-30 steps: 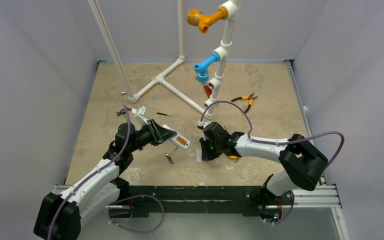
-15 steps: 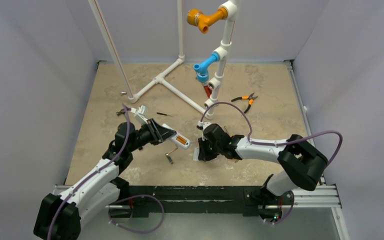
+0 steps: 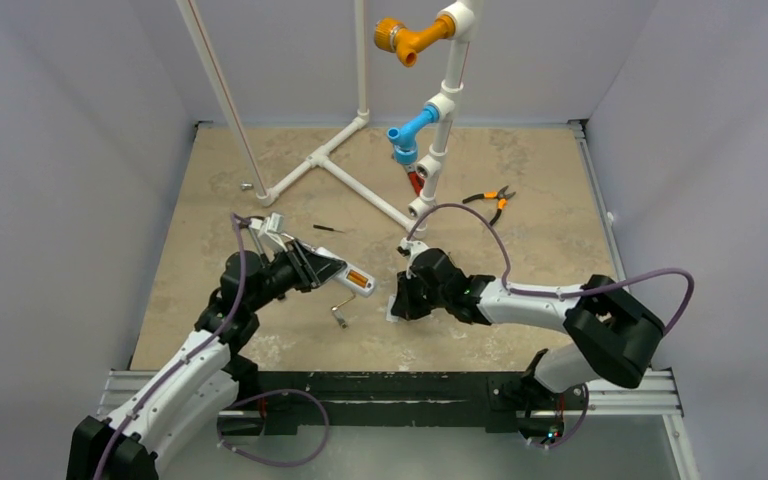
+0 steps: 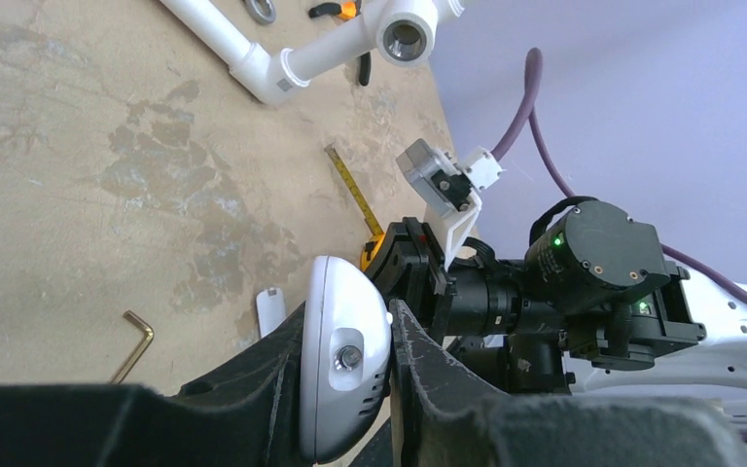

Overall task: Load the batteries into the remote control
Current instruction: Adjust the battery cover at the center of the board.

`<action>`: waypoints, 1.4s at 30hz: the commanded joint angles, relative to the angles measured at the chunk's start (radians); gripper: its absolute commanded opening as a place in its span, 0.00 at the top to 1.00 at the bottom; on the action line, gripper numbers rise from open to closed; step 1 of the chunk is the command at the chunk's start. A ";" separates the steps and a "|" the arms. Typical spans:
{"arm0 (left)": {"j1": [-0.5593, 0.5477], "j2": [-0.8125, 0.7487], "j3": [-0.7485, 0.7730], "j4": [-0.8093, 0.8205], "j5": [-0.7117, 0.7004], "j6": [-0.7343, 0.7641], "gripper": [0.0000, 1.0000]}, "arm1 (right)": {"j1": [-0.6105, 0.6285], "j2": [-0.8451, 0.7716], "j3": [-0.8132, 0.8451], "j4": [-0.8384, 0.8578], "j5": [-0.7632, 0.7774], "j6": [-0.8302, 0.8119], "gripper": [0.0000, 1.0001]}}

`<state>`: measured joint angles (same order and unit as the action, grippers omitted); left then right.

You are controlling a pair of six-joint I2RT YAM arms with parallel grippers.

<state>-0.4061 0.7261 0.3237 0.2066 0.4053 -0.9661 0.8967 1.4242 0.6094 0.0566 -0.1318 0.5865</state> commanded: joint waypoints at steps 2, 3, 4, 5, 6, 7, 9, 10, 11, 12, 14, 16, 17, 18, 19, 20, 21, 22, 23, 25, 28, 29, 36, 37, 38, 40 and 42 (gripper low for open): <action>0.006 -0.100 0.026 -0.063 -0.076 0.039 1.00 | 0.005 0.053 0.050 0.089 -0.033 0.033 1.00; 0.007 -0.108 0.028 -0.073 -0.081 0.042 1.00 | 0.005 0.060 0.056 0.097 -0.036 0.034 1.00; 0.007 -0.114 0.028 -0.079 -0.083 0.044 1.00 | 0.006 0.068 0.063 0.103 -0.037 0.033 1.00; 0.007 -0.117 0.029 -0.082 -0.083 0.045 1.00 | 0.005 0.074 0.072 0.106 -0.036 0.032 1.00; 0.007 -0.117 0.030 -0.086 -0.082 0.045 1.00 | 0.006 0.082 0.082 0.106 -0.037 0.031 1.00; 0.007 -0.116 0.028 -0.087 -0.082 0.046 1.00 | 0.005 0.091 0.094 0.104 -0.038 0.029 1.00; 0.007 -0.114 0.029 -0.086 -0.082 0.046 1.00 | 0.006 0.110 0.120 0.099 -0.035 0.027 1.00; 0.008 -0.114 0.029 -0.084 -0.083 0.044 1.00 | 0.005 0.117 0.126 0.098 -0.035 0.027 1.00; 0.007 -0.115 0.028 -0.085 -0.082 0.044 1.00 | 0.006 0.125 0.134 0.093 -0.031 0.027 1.00; 0.007 -0.116 0.028 -0.085 -0.083 0.044 1.00 | 0.005 0.133 0.146 0.079 -0.019 0.027 1.00; 0.007 -0.120 0.027 -0.087 -0.088 0.043 1.00 | 0.005 0.144 0.163 0.050 0.002 0.022 1.00; 0.007 -0.122 0.026 -0.090 -0.089 0.046 1.00 | 0.005 0.156 0.182 0.009 0.026 0.012 1.00; 0.008 -0.123 0.026 -0.091 -0.089 0.046 1.00 | 0.005 0.163 0.192 -0.016 0.041 0.005 1.00; 0.007 -0.121 0.024 -0.091 -0.089 0.045 1.00 | 0.005 0.169 0.203 -0.040 0.055 -0.002 1.00; 0.008 -0.119 0.024 -0.091 -0.090 0.046 1.00 | 0.006 0.175 0.212 -0.066 0.076 -0.010 1.00; 0.007 -0.118 0.024 -0.090 -0.089 0.046 1.00 | 0.006 0.181 0.222 -0.097 0.093 -0.019 1.00; 0.007 -0.115 0.024 -0.088 -0.089 0.046 1.00 | 0.005 0.187 0.233 -0.123 0.109 -0.029 1.00; 0.007 -0.112 0.023 -0.085 -0.089 0.044 1.00 | 0.005 0.195 0.244 -0.149 0.124 -0.040 1.00; 0.007 -0.110 0.023 -0.083 -0.088 0.044 1.00 | 0.005 0.201 0.255 -0.172 0.130 -0.050 1.00; 0.007 -0.105 0.023 -0.078 -0.087 0.042 1.00 | 0.005 0.218 0.278 -0.211 0.165 -0.071 1.00; 0.007 -0.099 0.025 -0.071 -0.084 0.040 1.00 | 0.005 0.230 0.303 -0.256 0.193 -0.098 1.00; 0.007 -0.098 0.026 -0.071 -0.082 0.040 1.00 | 0.006 0.231 0.308 -0.266 0.195 -0.102 1.00; 0.007 -0.086 0.025 -0.063 -0.079 0.038 1.00 | 0.005 0.197 0.306 -0.362 0.244 -0.108 1.00; 0.007 -0.079 0.025 -0.057 -0.077 0.037 1.00 | 0.006 0.188 0.301 -0.373 0.244 -0.106 1.00; 0.007 -0.072 0.025 -0.048 -0.074 0.034 1.00 | 0.005 0.178 0.292 -0.383 0.244 -0.104 1.00; 0.007 -0.056 0.026 -0.027 -0.067 0.029 1.00 | 0.005 0.160 0.274 -0.400 0.245 -0.106 1.00; 0.007 -0.039 0.028 -0.009 -0.058 0.022 1.00 | 0.005 0.149 0.259 -0.417 0.248 -0.108 1.00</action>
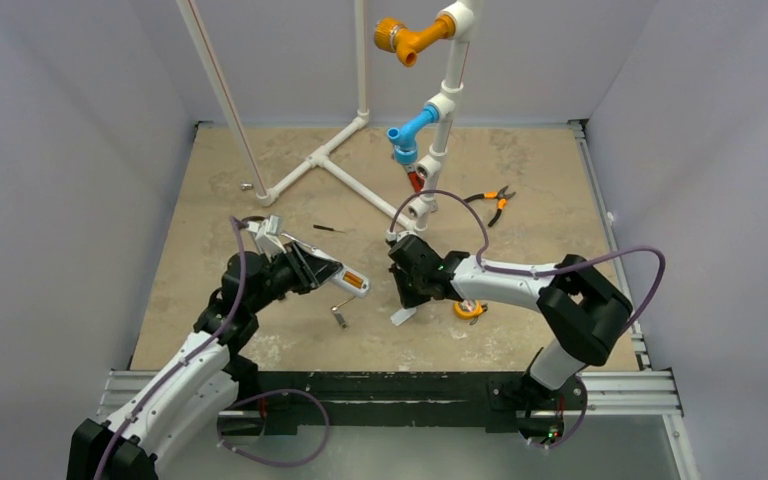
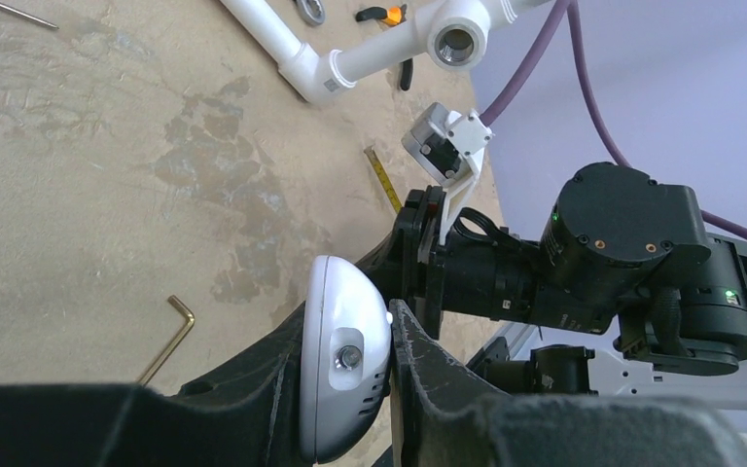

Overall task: Load the batteries into the remote control
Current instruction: Adjust the battery cover at the center of the board.

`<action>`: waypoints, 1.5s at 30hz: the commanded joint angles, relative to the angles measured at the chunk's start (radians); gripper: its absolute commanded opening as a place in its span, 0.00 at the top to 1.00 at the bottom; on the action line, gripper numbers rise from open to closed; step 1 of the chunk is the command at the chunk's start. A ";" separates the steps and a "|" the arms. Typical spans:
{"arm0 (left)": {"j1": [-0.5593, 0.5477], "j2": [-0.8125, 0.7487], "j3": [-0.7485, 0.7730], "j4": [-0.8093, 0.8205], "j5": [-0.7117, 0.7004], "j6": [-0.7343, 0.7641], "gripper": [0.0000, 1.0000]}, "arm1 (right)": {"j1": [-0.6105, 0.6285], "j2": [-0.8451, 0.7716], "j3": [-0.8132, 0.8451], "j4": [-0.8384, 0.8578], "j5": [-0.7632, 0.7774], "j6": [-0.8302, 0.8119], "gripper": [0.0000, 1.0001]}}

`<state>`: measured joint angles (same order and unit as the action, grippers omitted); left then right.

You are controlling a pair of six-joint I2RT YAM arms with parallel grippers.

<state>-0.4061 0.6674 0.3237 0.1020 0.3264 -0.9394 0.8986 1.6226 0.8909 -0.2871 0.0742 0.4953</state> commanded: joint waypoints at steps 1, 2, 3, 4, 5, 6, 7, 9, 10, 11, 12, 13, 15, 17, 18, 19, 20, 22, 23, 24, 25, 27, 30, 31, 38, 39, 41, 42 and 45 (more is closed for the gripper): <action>0.008 0.030 0.029 0.104 0.026 -0.008 1.00 | 0.004 -0.052 -0.026 -0.084 0.042 -0.018 1.00; 0.007 0.038 0.030 0.110 0.030 -0.009 1.00 | 0.003 -0.055 -0.030 -0.094 0.043 -0.020 1.00; 0.007 0.045 0.033 0.116 0.034 -0.010 1.00 | 0.005 -0.059 -0.036 -0.103 0.041 -0.019 1.00; 0.007 0.050 0.035 0.120 0.039 -0.011 1.00 | 0.004 -0.063 -0.044 -0.109 0.039 -0.019 1.00; 0.007 0.053 0.038 0.121 0.039 -0.011 1.00 | 0.003 -0.070 -0.053 -0.111 0.033 -0.019 1.00; 0.007 0.055 0.040 0.121 0.039 -0.010 1.00 | 0.003 -0.077 -0.063 -0.114 0.030 -0.017 1.00; 0.007 0.055 0.042 0.120 0.039 -0.009 1.00 | 0.005 -0.082 -0.071 -0.118 0.026 -0.017 1.00; 0.007 0.055 0.046 0.118 0.036 -0.007 1.00 | 0.003 -0.093 -0.082 -0.127 0.017 -0.015 1.00; 0.007 0.055 0.048 0.117 0.035 -0.006 1.00 | 0.003 -0.098 -0.087 -0.129 0.015 -0.015 1.00; 0.007 0.056 0.048 0.118 0.036 -0.006 1.00 | 0.003 -0.105 -0.093 -0.129 0.013 -0.020 1.00; 0.007 0.057 0.048 0.117 0.037 -0.006 1.00 | 0.003 -0.110 -0.100 -0.125 0.007 -0.029 1.00; 0.007 0.056 0.048 0.117 0.038 -0.006 1.00 | 0.003 -0.117 -0.109 -0.116 -0.013 -0.034 1.00; 0.007 0.055 0.049 0.117 0.039 -0.006 1.00 | 0.003 -0.124 -0.129 -0.093 -0.043 -0.035 1.00; 0.007 0.055 0.055 0.113 0.039 -0.003 1.00 | 0.004 -0.122 -0.139 -0.090 -0.065 -0.032 1.00; 0.007 0.055 0.056 0.112 0.039 -0.003 1.00 | 0.004 -0.122 -0.143 -0.090 -0.070 -0.029 1.00; 0.007 0.055 0.057 0.110 0.039 -0.001 1.00 | 0.004 -0.124 -0.148 -0.090 -0.071 -0.026 1.00; 0.007 0.054 0.057 0.110 0.038 -0.002 1.00 | 0.003 -0.130 -0.154 -0.089 -0.070 -0.023 1.00; 0.007 0.054 0.055 0.112 0.037 -0.005 1.00 | 0.003 -0.144 -0.169 -0.079 -0.070 -0.019 1.00; 0.007 0.054 0.054 0.113 0.037 -0.008 1.00 | 0.003 -0.151 -0.179 -0.067 -0.097 -0.017 1.00; 0.007 0.055 0.053 0.115 0.038 -0.010 1.00 | 0.004 -0.157 -0.190 -0.054 -0.114 -0.016 1.00; 0.007 0.055 0.054 0.116 0.038 -0.010 1.00 | 0.004 -0.161 -0.199 -0.042 -0.131 -0.013 1.00; 0.007 0.055 0.056 0.114 0.040 -0.010 1.00 | 0.003 -0.165 -0.210 -0.033 -0.156 -0.002 1.00; 0.007 0.053 0.057 0.112 0.039 -0.011 1.00 | 0.004 -0.175 -0.225 -0.027 -0.175 0.013 1.00; 0.007 0.054 0.057 0.112 0.038 -0.011 1.00 | 0.005 -0.180 -0.230 -0.027 -0.181 0.014 1.00; 0.007 0.060 0.059 0.119 0.039 -0.015 1.00 | 0.005 -0.215 -0.240 -0.055 -0.180 0.010 1.00; 0.007 0.061 0.059 0.119 0.039 -0.015 1.00 | 0.005 -0.225 -0.242 -0.055 -0.173 0.013 1.00; 0.007 0.062 0.056 0.119 0.039 -0.016 1.00 | 0.006 -0.250 -0.243 -0.053 -0.143 0.020 0.96; 0.007 0.062 0.056 0.119 0.039 -0.016 1.00 | 0.005 -0.268 -0.244 -0.050 -0.121 0.023 0.91; 0.008 0.062 0.054 0.119 0.037 -0.020 1.00 | 0.006 -0.347 -0.248 -0.031 -0.036 0.014 0.80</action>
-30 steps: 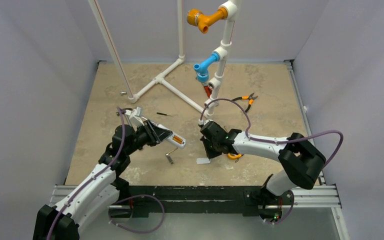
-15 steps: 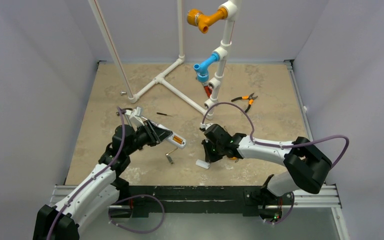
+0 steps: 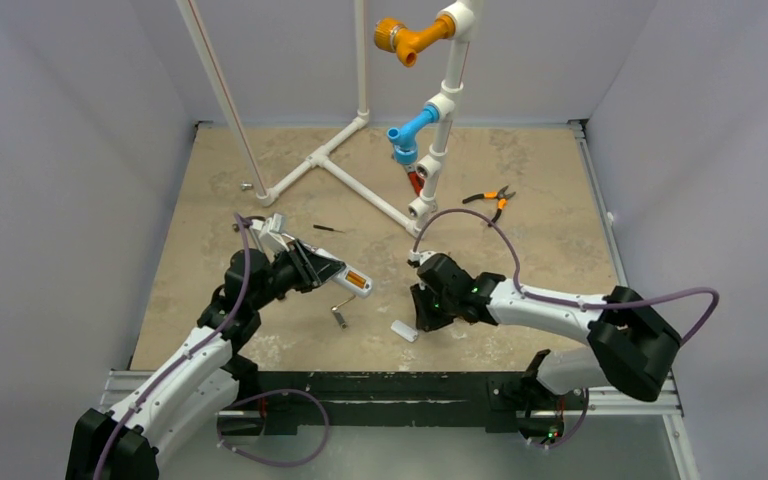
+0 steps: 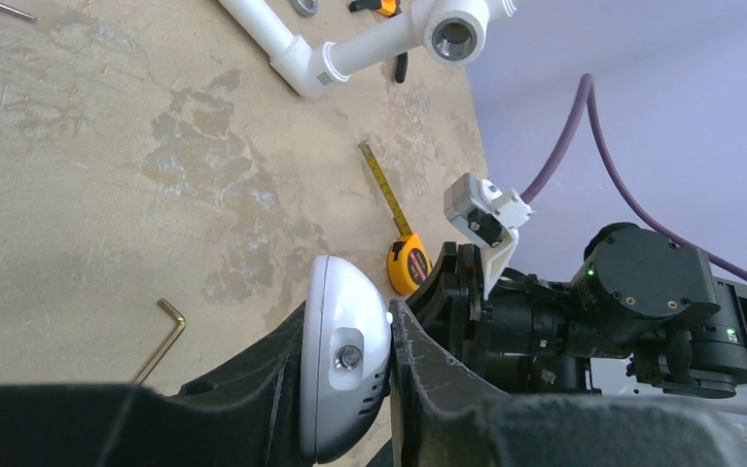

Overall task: Load the batteries into the remote control
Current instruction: Adjust the battery cover at the center of the board, then pick up the battery cover at the center of the board.

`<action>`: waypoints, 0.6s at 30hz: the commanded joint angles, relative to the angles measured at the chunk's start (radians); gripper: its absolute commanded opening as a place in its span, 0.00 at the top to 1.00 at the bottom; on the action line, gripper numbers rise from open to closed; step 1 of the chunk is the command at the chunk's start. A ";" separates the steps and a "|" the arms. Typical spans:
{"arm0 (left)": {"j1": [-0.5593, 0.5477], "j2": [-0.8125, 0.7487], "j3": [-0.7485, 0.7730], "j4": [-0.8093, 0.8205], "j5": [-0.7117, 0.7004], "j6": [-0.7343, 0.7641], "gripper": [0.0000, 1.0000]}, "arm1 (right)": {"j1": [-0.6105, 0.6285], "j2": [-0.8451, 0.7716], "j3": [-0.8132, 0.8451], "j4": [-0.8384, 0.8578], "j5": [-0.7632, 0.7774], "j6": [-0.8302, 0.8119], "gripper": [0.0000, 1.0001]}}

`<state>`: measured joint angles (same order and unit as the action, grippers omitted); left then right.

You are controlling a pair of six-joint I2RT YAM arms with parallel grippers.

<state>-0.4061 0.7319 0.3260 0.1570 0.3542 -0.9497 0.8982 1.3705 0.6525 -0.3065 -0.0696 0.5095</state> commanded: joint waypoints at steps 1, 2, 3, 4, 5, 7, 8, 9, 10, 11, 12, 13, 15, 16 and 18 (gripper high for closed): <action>0.007 0.000 0.054 0.064 0.009 -0.010 1.00 | 0.005 -0.128 -0.017 0.004 0.138 -0.008 0.76; 0.007 0.002 0.057 0.063 0.011 -0.013 1.00 | 0.005 -0.161 -0.023 0.020 0.142 -0.020 0.72; 0.007 0.003 0.058 0.062 0.013 -0.012 1.00 | 0.006 -0.188 -0.030 0.034 0.144 -0.033 0.65; 0.007 0.002 0.061 0.060 0.014 -0.014 1.00 | 0.016 -0.218 -0.047 0.044 0.161 -0.035 0.51; 0.007 0.000 0.062 0.060 0.011 -0.016 1.00 | 0.033 -0.264 -0.073 0.075 0.162 -0.048 0.39; 0.007 -0.008 0.056 0.056 -0.001 -0.022 1.00 | 0.058 -0.322 -0.120 0.123 0.157 -0.060 0.33; 0.007 -0.014 0.055 0.052 -0.010 -0.022 1.00 | 0.066 -0.335 -0.133 0.132 0.150 -0.065 0.31; 0.007 -0.019 0.054 0.045 -0.021 -0.021 1.00 | 0.077 -0.339 -0.139 0.129 0.147 -0.072 0.29; 0.007 -0.024 0.054 0.040 -0.031 -0.018 1.00 | 0.092 -0.337 -0.142 0.127 0.153 -0.081 0.28; 0.008 -0.026 0.054 0.037 -0.039 -0.017 1.00 | 0.112 -0.335 -0.145 0.127 0.162 -0.088 0.27; 0.007 -0.026 0.055 0.036 -0.042 -0.017 1.00 | 0.136 -0.333 -0.147 0.131 0.173 -0.095 0.27; 0.007 -0.024 0.059 0.036 -0.042 -0.015 1.00 | 0.155 -0.330 -0.149 0.139 0.185 -0.098 0.27; 0.007 -0.010 0.074 0.036 -0.034 -0.013 1.00 | 0.186 -0.319 -0.153 0.158 0.202 -0.100 0.27; 0.007 -0.004 0.076 0.037 -0.029 -0.012 1.00 | 0.194 -0.312 -0.153 0.162 0.206 -0.099 0.27; 0.007 0.000 0.076 0.042 -0.025 -0.014 1.00 | 0.205 -0.293 -0.149 0.169 0.210 -0.105 0.27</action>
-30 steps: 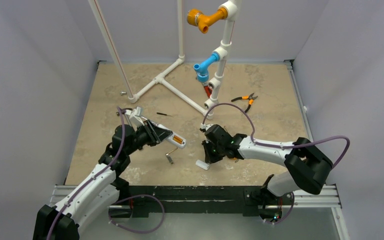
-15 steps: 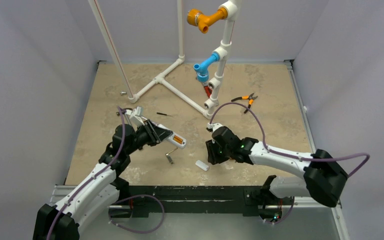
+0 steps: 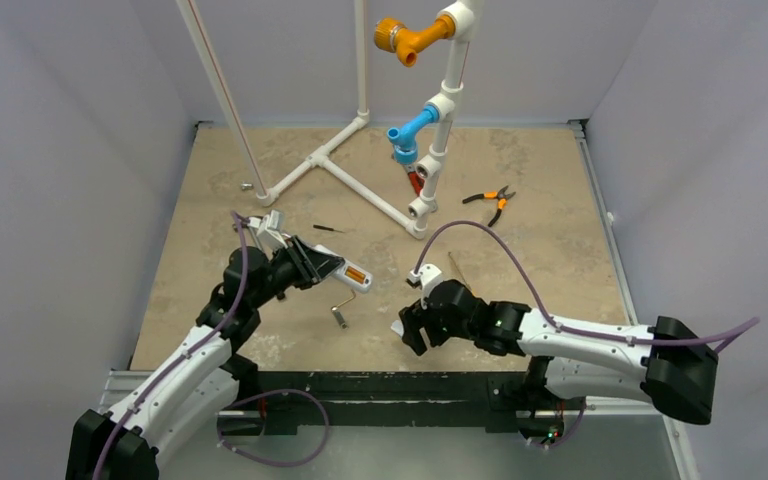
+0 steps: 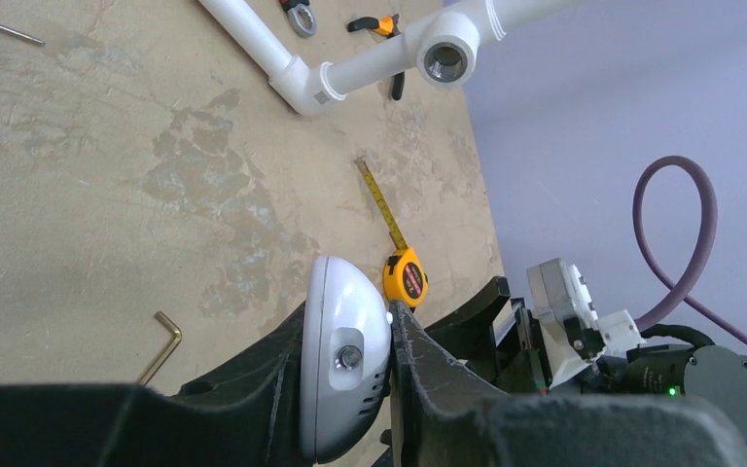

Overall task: Load the batteries into the remote control
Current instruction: Pick up the battery cover at the center of the board.

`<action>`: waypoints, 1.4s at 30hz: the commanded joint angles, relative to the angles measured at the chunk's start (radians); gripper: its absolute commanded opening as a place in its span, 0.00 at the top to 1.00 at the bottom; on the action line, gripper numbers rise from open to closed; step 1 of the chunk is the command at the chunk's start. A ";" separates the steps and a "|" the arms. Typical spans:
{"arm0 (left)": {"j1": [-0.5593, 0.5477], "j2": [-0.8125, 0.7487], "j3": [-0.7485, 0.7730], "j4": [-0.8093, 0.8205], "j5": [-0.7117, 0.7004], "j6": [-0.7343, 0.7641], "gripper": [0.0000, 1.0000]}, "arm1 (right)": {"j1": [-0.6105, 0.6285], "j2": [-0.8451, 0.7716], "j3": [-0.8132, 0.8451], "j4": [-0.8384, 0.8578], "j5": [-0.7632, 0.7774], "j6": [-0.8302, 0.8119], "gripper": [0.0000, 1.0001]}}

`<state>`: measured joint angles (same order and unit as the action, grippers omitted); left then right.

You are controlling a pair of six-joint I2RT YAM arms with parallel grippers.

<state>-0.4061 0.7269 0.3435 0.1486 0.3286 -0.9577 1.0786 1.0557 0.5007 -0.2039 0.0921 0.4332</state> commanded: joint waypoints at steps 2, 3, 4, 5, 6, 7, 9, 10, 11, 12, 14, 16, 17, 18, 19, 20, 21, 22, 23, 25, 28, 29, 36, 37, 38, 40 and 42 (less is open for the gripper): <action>0.007 0.005 0.053 0.056 0.003 -0.010 1.00 | 0.038 0.043 0.007 0.075 0.041 -0.040 0.28; 0.007 0.006 0.052 0.058 0.003 -0.011 1.00 | 0.043 0.054 0.008 0.082 0.037 -0.043 0.29; 0.007 0.006 0.050 0.060 0.005 -0.013 1.00 | 0.047 0.072 0.011 0.088 0.032 -0.044 0.29; 0.008 0.006 0.047 0.061 0.006 -0.013 1.00 | 0.051 0.089 0.013 0.090 0.031 -0.046 0.30; 0.007 0.006 0.045 0.062 0.006 -0.015 1.00 | 0.054 0.107 0.019 0.087 0.029 -0.049 0.31; 0.007 0.006 0.043 0.063 0.006 -0.016 1.00 | 0.057 0.127 0.026 0.082 0.029 -0.052 0.32; 0.007 0.008 0.043 0.064 0.006 -0.016 1.00 | 0.062 0.158 0.039 0.076 0.032 -0.061 0.34; 0.007 0.009 0.042 0.065 0.005 -0.016 1.00 | 0.065 0.169 0.045 0.075 0.035 -0.064 0.35; 0.007 0.011 0.043 0.065 0.006 -0.016 1.00 | 0.066 0.178 0.049 0.072 0.040 -0.065 0.35; 0.007 0.012 0.043 0.067 0.007 -0.015 1.00 | 0.067 0.187 0.053 0.067 0.046 -0.065 0.35; 0.007 0.012 0.043 0.066 0.007 -0.015 1.00 | 0.068 0.201 0.063 0.049 0.062 -0.068 0.36; 0.007 0.015 0.042 0.067 0.006 -0.014 1.00 | 0.071 0.209 0.068 0.043 0.065 -0.073 0.36; 0.007 0.017 0.040 0.071 0.006 -0.015 1.00 | 0.073 0.210 0.070 0.041 0.063 -0.075 0.36; 0.007 0.021 0.040 0.073 0.007 -0.015 1.00 | 0.074 0.211 0.071 0.038 0.061 -0.076 0.37; 0.008 0.024 0.040 0.076 0.009 -0.015 1.00 | 0.076 0.213 0.073 0.034 0.062 -0.075 0.38; 0.007 0.028 0.041 0.079 0.010 -0.015 1.00 | 0.077 0.216 0.076 0.027 0.065 -0.077 0.39; 0.008 0.030 0.040 0.083 0.012 -0.016 1.00 | 0.079 0.220 0.080 0.017 0.071 -0.079 0.40; 0.007 0.032 0.037 0.087 0.011 -0.017 1.00 | 0.081 0.226 0.088 0.004 0.079 -0.081 0.40; 0.007 0.034 0.036 0.091 0.009 -0.018 1.00 | 0.084 0.234 0.096 -0.014 0.090 -0.083 0.41; 0.007 0.036 0.031 0.098 0.007 -0.019 1.00 | 0.092 0.241 0.106 -0.037 0.107 -0.087 0.43; 0.007 0.048 0.025 0.119 0.008 -0.029 1.00 | 0.106 0.251 0.106 -0.040 0.114 -0.090 0.44; 0.007 0.051 0.025 0.124 0.010 -0.031 1.00 | 0.113 0.256 0.108 -0.040 0.114 -0.091 0.44; 0.007 0.054 0.020 0.130 0.004 -0.037 1.00 | 0.148 0.287 0.123 -0.050 0.153 -0.102 0.50; 0.007 0.053 0.019 0.128 0.003 -0.036 1.00 | 0.148 0.294 0.128 -0.055 0.159 -0.100 0.51; 0.007 0.048 0.017 0.127 -0.001 -0.035 1.00 | 0.149 0.299 0.130 -0.056 0.161 -0.100 0.52; 0.007 0.042 0.014 0.121 -0.004 -0.033 1.00 | 0.150 0.307 0.131 -0.055 0.157 -0.100 0.53; 0.007 0.038 0.013 0.117 -0.006 -0.031 1.00 | 0.152 0.312 0.130 -0.050 0.155 -0.100 0.55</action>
<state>-0.4061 0.7849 0.3515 0.2024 0.3283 -0.9844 1.2236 1.3491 0.6117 -0.2317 0.2268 0.3382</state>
